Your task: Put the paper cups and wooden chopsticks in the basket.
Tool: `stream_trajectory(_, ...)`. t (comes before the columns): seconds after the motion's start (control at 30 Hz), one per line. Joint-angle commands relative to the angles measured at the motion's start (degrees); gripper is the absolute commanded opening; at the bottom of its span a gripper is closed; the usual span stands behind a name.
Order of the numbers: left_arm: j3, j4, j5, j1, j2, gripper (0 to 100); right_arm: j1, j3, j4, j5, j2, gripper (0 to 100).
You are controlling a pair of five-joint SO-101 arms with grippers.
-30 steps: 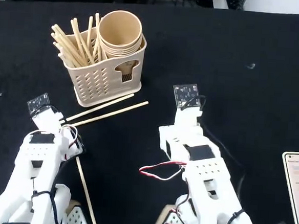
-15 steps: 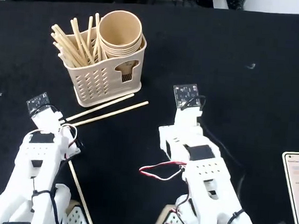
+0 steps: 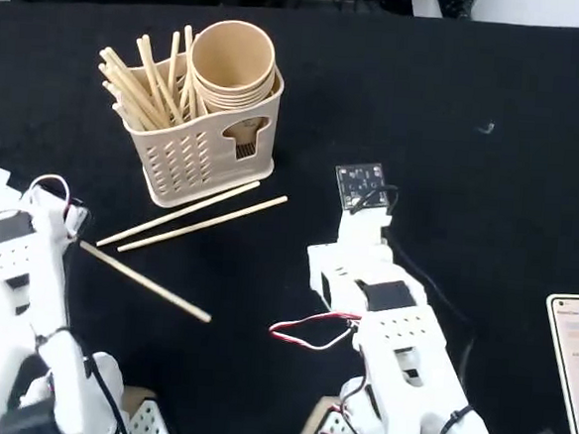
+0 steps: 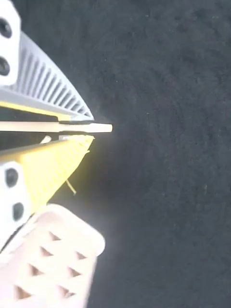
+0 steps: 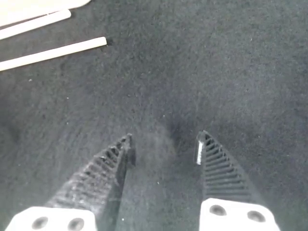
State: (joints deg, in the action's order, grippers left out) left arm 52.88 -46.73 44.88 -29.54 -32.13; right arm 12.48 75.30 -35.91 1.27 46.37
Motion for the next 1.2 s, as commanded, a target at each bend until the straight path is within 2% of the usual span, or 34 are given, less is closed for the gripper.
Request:
stream_trajectory(0.0,-2.0,3.3,6.1,0.6,5.7,3,0.5,-0.2,1.0,0.4,2.0,21.5)
stream_trajectory(0.2,-5.7,3.3,6.5,3.6,13.4,4,0.5,-0.2,1.0,0.4,2.0,21.5)
stream_trajectory(0.3,-5.3,2.8,6.5,3.5,13.8,13,0.5,-0.2,1.0,0.4,2.0,21.5)
stream_trajectory(0.4,-7.4,-3.9,6.5,3.5,13.8,24,0.5,-0.2,1.0,0.4,2.0,21.5)
stream_trajectory(0.5,-11.0,-12.7,6.4,4.5,13.9,26,0.6,-0.3,1.0,0.4,2.0,21.5)
stream_trajectory(0.57,-12.6,-14.5,6.0,5.5,14.4,26,0.7,-0.3,1.0,0.4,2.0,21.5)
stream_trajectory(0.67,-13.6,-14.3,3.3,7.1,14.5,26,0.7,-0.3,1.0,0.4,2.0,21.5)
stream_trajectory(0.87,-11.2,-7.2,3.3,7.6,16.3,26,0.6,-0.3,1.0,0.4,2.0,21.5)
stream_trajectory(1.17,-15.9,-6.9,3.5,7.2,33.9,26,0.6,-0.3,1.0,0.4,2.0,21.5)
